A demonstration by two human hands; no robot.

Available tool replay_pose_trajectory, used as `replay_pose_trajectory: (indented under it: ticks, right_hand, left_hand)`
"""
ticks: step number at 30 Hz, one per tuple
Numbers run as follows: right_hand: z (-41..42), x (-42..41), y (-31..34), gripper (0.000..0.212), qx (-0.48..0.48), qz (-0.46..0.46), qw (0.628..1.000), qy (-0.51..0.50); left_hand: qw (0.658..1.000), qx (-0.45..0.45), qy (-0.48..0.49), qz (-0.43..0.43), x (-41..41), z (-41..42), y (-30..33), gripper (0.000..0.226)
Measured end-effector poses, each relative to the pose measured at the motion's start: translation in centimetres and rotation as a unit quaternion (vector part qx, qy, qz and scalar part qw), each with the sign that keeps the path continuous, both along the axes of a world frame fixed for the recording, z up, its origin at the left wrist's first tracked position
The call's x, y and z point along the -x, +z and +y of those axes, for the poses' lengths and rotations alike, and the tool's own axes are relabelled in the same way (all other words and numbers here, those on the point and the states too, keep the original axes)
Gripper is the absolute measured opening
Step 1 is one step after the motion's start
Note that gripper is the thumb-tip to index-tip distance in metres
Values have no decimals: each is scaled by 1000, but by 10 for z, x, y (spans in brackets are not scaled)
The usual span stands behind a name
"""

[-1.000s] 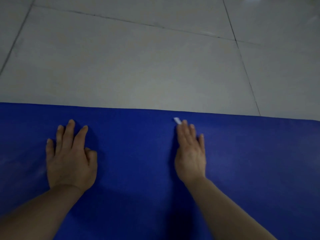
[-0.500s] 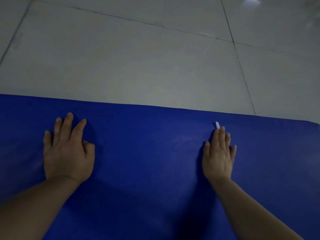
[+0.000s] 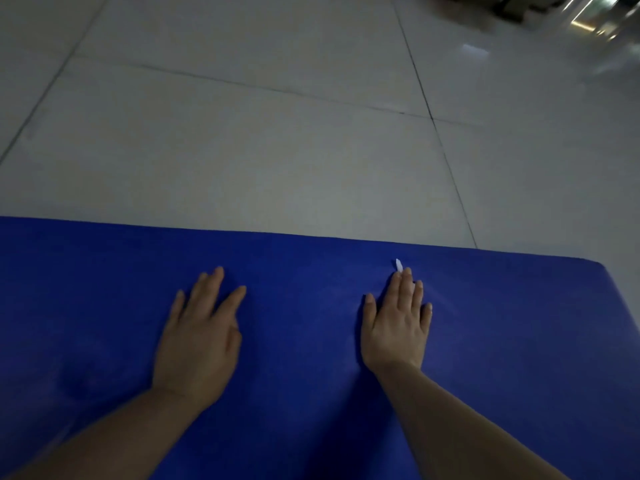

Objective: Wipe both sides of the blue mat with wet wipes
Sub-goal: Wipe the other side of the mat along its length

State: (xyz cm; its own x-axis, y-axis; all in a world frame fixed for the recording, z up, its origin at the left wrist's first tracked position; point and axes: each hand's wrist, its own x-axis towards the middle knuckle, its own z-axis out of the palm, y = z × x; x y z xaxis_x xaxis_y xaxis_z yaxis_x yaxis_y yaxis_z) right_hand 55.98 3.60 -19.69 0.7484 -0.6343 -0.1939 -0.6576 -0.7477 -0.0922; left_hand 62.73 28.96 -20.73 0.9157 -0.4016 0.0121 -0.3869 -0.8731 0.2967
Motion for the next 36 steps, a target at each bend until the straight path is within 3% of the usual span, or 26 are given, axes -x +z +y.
replay_pose_trajectory:
  ticks: [5, 8, 10, 13, 16, 18, 20, 22, 24, 25, 28, 31, 33, 36]
  right_hand:
    - [9, -10, 5, 65, -1, -47, 999, 17]
    - [55, -38, 11, 72, -86, -88, 966, 228]
    - [59, -56, 7, 70, -49, -64, 945, 318]
    - [1, -55, 6, 60, 74, -59, 961, 261]
    - [-83, -24, 9, 53, 57, 0, 997, 46]
    - [-101, -21, 11, 54, 28, -8, 996, -88]
    - [-72, -36, 5, 56, 44, -67, 995, -53]
    - [-16, -50, 0, 64, 32, -114, 986, 117]
    - [16, -46, 2, 67, -9, -74, 961, 268]
    - [12, -41, 4, 66, -5, -62, 956, 288]
    - [-47, -18, 4, 60, 71, -49, 982, 168]
    - [-74, 1, 8, 62, 27, -39, 998, -43]
    - [-32, -1, 7, 61, 48, -68, 996, 27]
    - [39, 11, 1, 56, -3, -80, 959, 270]
  left_hand:
    - [999, -52, -9, -7, -1, -12, -6, 56]
    - [998, -64, -13, -7, -2, -11, -7, 57]
    - [998, -63, -15, -4, -2, -11, -4, 57]
    - [998, -62, -12, -2, -3, -10, -4, 58]
    - [998, -61, -16, -2, -2, -12, -5, 58]
    - [998, -60, -18, -6, -2, -12, -5, 57]
    - [998, -61, -19, -8, -3, -12, -6, 58]
    - [998, -61, -21, -8, -3, -11, -6, 58]
    - [998, -59, -21, -3, -4, -10, -6, 58]
    - [998, -57, -21, -2, -4, -10, -5, 58]
    - [999, -45, -18, -5, -3, -11, -4, 59]
    - [999, -35, -15, -1, -3, -13, -4, 58]
    - [999, -32, -15, -1, -3, -12, -5, 58]
    - [999, -29, -14, 1, -3, -10, -4, 59]
